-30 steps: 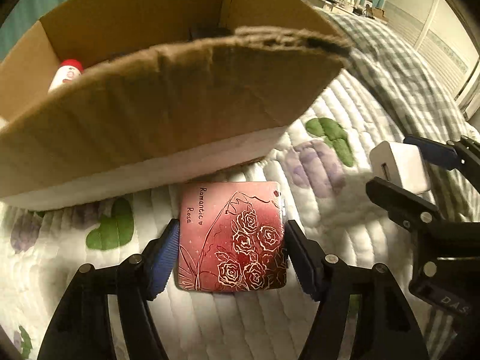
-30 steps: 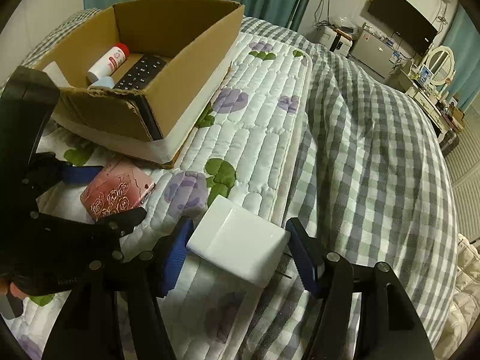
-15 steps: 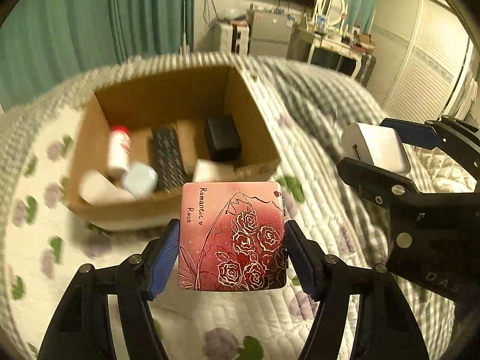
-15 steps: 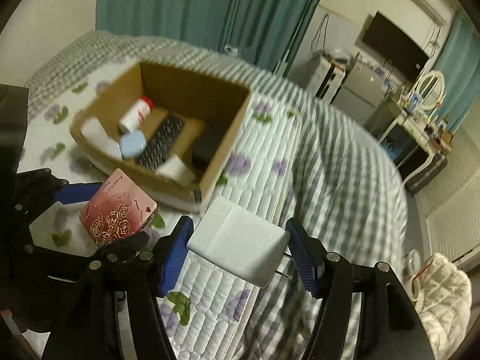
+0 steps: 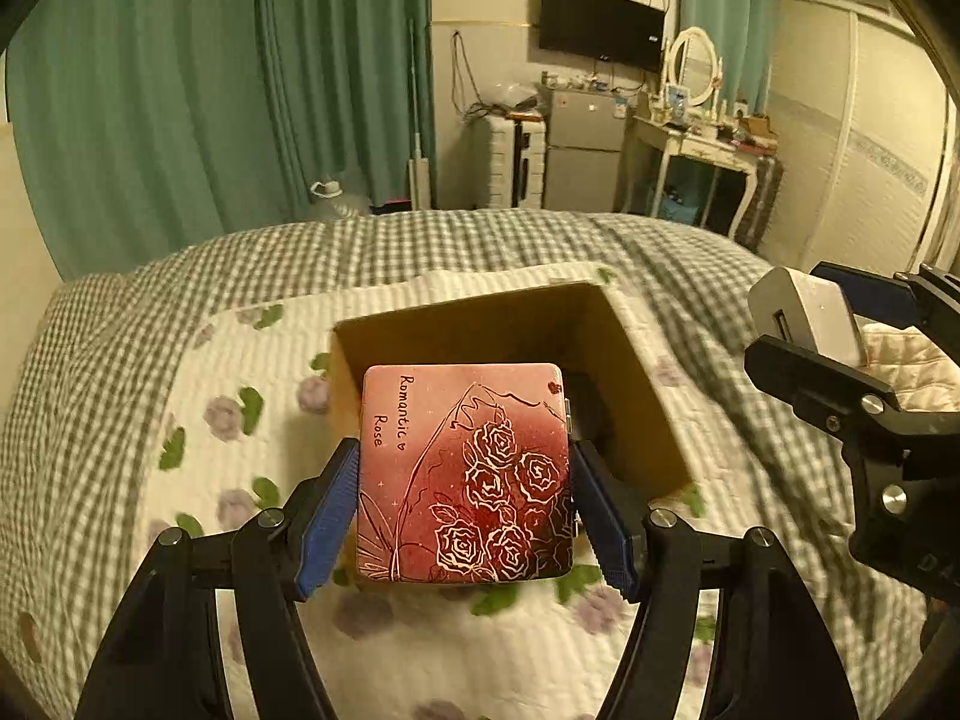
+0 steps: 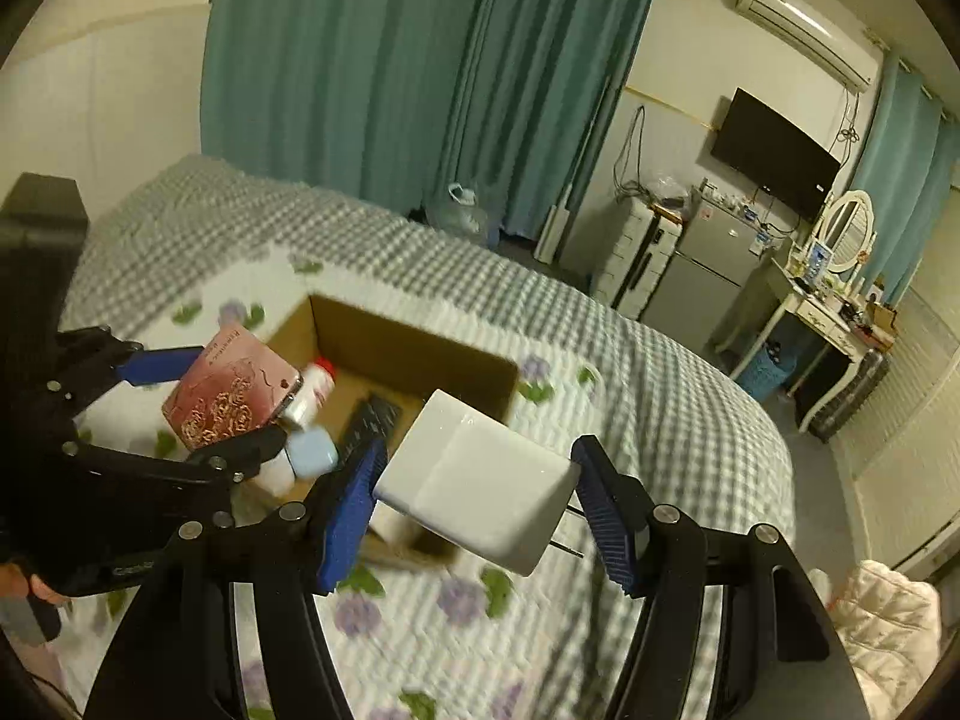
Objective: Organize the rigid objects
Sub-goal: 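Lower the white plug charger and pink rose card into the box and release both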
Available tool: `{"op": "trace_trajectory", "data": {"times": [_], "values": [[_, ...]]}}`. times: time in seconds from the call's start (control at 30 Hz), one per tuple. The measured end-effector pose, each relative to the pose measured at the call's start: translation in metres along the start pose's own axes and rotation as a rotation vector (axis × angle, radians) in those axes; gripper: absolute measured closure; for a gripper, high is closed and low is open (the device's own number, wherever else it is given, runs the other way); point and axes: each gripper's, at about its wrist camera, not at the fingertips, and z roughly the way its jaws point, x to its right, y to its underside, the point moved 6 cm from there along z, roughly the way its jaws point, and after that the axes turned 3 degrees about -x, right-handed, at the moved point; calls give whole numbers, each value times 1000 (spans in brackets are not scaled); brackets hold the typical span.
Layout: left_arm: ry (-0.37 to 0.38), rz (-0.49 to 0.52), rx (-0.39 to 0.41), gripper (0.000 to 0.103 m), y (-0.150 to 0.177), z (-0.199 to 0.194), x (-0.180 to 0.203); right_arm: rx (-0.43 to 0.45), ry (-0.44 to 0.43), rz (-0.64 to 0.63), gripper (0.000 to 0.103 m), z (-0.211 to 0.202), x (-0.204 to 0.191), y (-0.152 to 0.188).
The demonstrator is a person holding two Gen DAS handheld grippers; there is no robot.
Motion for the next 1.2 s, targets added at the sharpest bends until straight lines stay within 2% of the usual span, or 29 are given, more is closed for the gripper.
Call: {"op": "trace_trajectory", "data": {"times": [0.17, 0.3, 0.53, 0.67, 0.93, 1.2], "values": [[-4, -1, -63, 33, 6, 43, -9, -20, -17, 1, 39, 47, -13, -7], [1, 7, -96, 33, 11, 74, -6, -56, -35, 45, 39, 81, -8, -2], [12, -26, -142, 31, 12, 100, -4, -70, -36, 65, 39, 108, 1, 7], [-29, -54, -109, 28, 6, 94, -15, -85, -37, 79, 39, 117, 3, 11], [-72, -63, -47, 28, -19, 67, -45, -84, -39, 91, 39, 118, -1, 1], [-102, -71, -30, 28, -21, 68, -71, -156, -93, 104, 39, 174, -35, -1]]}}
